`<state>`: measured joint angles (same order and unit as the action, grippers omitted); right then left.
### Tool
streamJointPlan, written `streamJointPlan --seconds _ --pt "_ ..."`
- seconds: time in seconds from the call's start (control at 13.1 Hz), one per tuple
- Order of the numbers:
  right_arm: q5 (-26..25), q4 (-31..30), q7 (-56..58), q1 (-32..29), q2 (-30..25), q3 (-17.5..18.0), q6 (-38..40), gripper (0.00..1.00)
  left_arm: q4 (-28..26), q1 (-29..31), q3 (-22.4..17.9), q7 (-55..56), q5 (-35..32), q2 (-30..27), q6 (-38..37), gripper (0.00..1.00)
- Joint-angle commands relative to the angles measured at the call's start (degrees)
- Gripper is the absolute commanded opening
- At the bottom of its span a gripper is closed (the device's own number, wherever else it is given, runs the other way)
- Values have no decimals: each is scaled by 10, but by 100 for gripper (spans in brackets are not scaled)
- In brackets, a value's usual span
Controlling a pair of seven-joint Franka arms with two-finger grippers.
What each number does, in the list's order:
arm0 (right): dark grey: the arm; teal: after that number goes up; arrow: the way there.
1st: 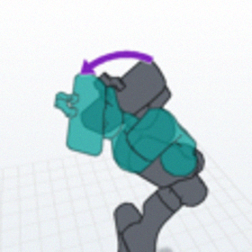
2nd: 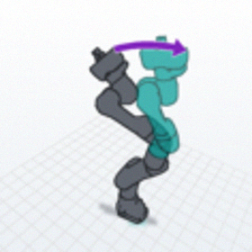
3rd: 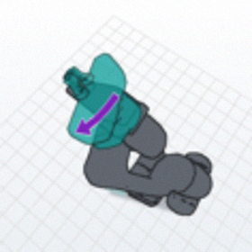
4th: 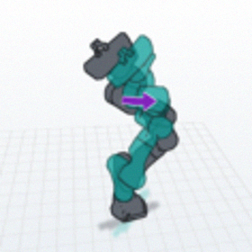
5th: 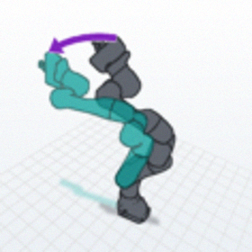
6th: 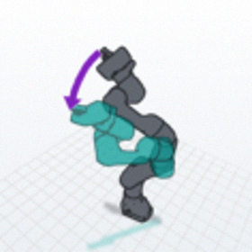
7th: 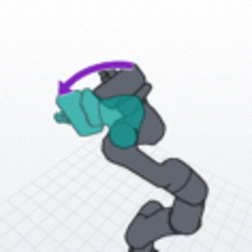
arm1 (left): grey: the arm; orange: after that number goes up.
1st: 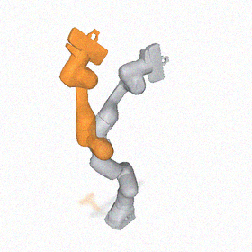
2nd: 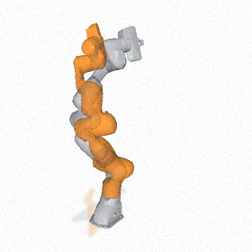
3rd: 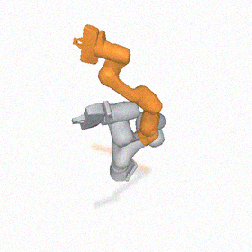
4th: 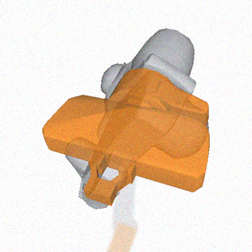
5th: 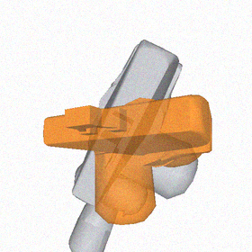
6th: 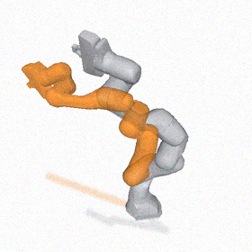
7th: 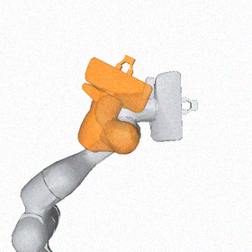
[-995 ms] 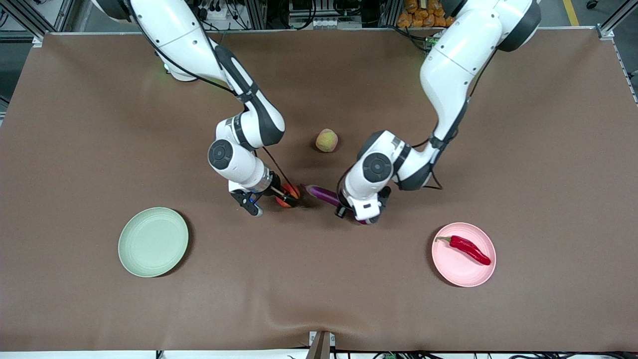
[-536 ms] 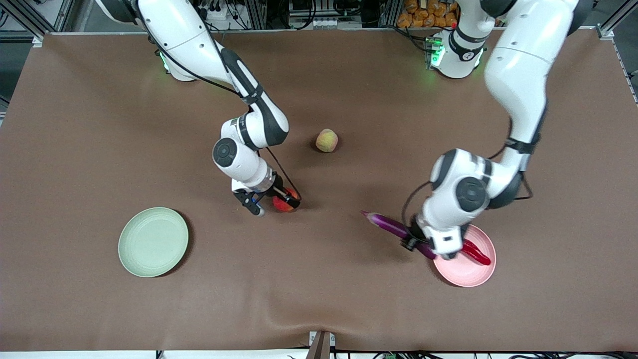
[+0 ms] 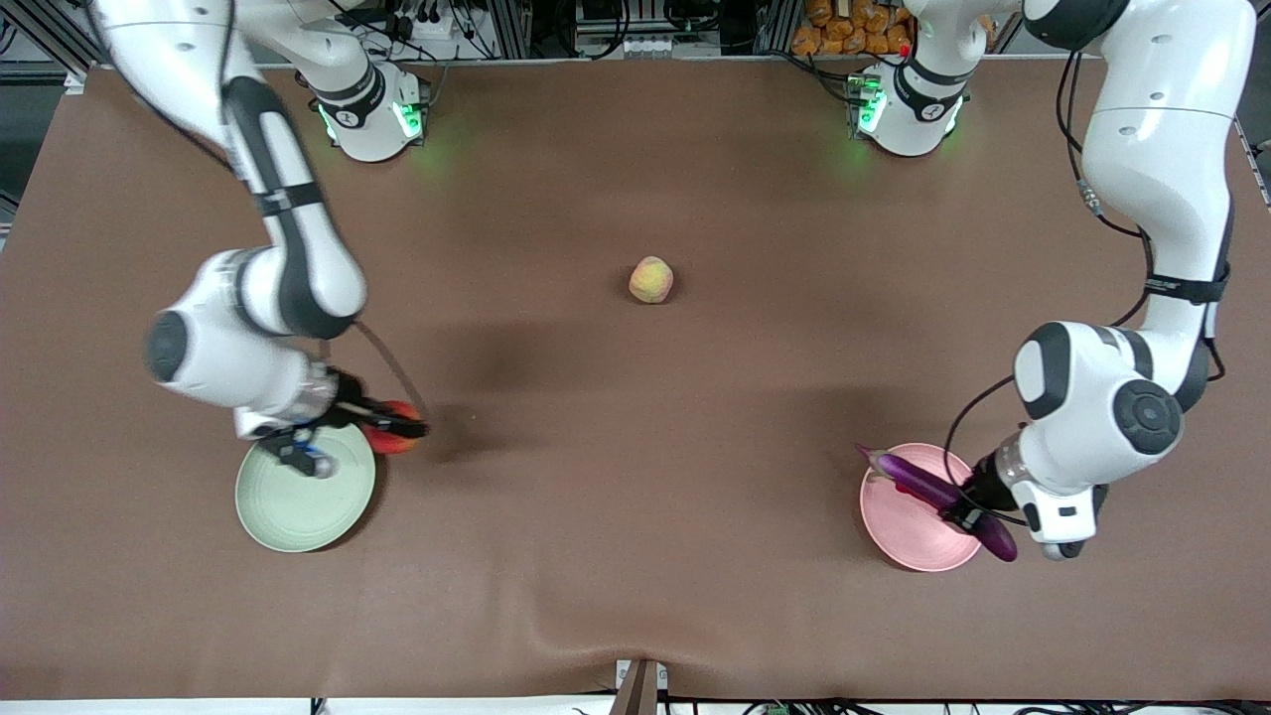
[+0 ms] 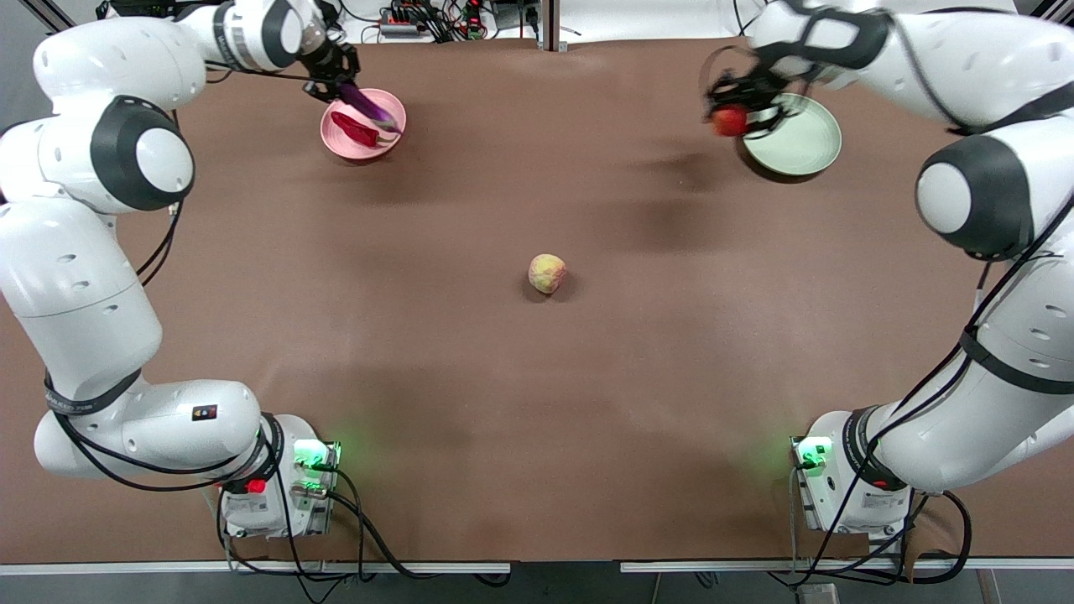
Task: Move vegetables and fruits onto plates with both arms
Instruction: 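Place the eggplant on the pink plate while the right gripper places the apple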
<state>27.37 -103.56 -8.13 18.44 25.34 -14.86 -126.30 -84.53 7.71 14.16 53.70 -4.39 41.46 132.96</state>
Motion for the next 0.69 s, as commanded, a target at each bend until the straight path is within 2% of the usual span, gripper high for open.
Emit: streamJointPlan --seconds 0.0,0.15,0.23,0.31,0.38,0.46,0.61 --pt "-36 58 122 -59 49 -2 10 33 16 18 9 -25 12 19 0 0" --pt "-36 100 167 -79 109 -2 0 40 14 19 8 -25 37 20 0 0" --pt "-38 119 169 -86 134 -2 -26 41 15 19 8 -24 45 22 0 0" --pt "-37 118 168 -89 140 -1 -61 46 15 19 8 -26 64 24 0 0" --pt "-36 115 167 -84 140 -1 -63 77 14 18 8 -26 75 25 0 0" --pt "-36 115 160 -82 139 -1 -61 100 12 18 8 -25 78 22 0 0" --pt "-36 114 160 -73 131 -1 -16 100 13 18 8 -18 90 27 0 0"
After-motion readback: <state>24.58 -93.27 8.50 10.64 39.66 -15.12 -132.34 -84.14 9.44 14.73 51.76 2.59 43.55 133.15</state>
